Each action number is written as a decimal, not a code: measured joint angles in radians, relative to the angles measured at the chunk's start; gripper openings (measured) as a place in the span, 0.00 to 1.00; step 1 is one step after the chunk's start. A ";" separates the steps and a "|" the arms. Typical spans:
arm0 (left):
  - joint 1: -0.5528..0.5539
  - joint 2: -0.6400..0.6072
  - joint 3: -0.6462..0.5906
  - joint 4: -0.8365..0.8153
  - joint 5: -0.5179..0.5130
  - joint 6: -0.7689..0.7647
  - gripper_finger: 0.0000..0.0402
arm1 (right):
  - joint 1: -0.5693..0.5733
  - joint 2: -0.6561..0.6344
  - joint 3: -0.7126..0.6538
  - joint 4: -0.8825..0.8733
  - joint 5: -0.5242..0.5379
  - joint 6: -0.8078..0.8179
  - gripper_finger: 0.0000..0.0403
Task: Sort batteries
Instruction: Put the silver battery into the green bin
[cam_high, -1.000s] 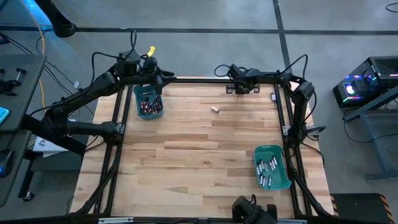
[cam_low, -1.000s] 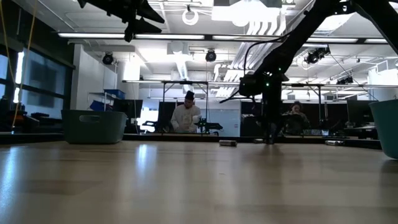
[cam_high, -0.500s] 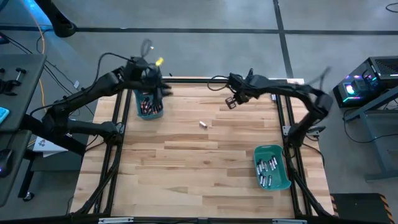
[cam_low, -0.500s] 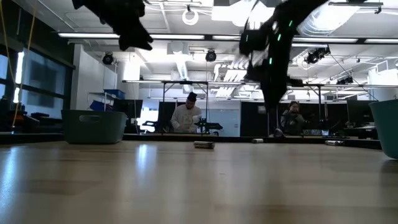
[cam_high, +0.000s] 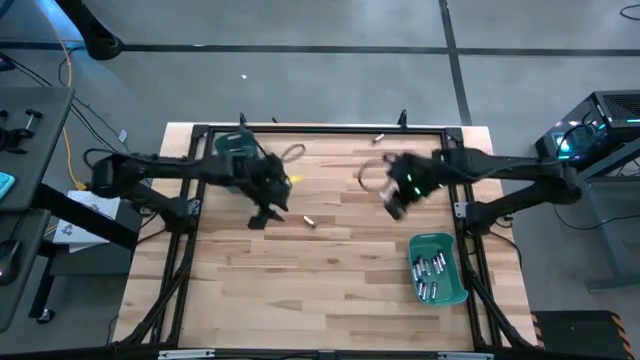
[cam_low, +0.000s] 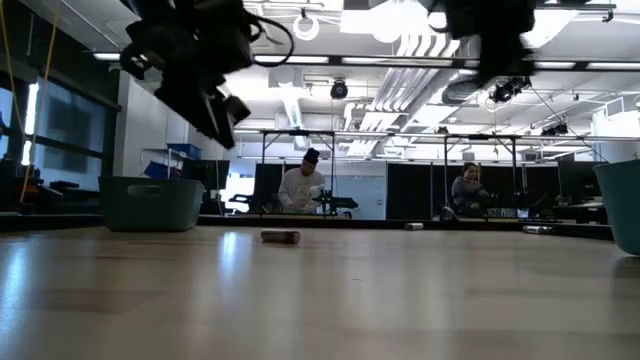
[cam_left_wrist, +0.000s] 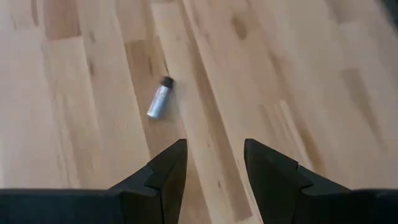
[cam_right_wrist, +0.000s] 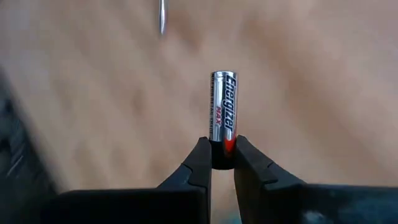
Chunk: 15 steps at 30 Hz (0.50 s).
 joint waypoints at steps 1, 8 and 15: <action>-0.028 0.022 -0.002 0.023 -0.038 -0.020 0.38 | 0.036 -0.013 -0.010 -0.048 -0.055 0.047 0.05; -0.162 0.151 -0.002 0.132 -0.196 -0.118 0.38 | 0.432 -0.113 -0.102 -0.202 -0.273 0.569 0.05; -0.229 0.247 -0.002 0.121 -0.219 -0.107 0.46 | 0.768 -0.120 -0.248 -0.076 -0.268 0.974 0.05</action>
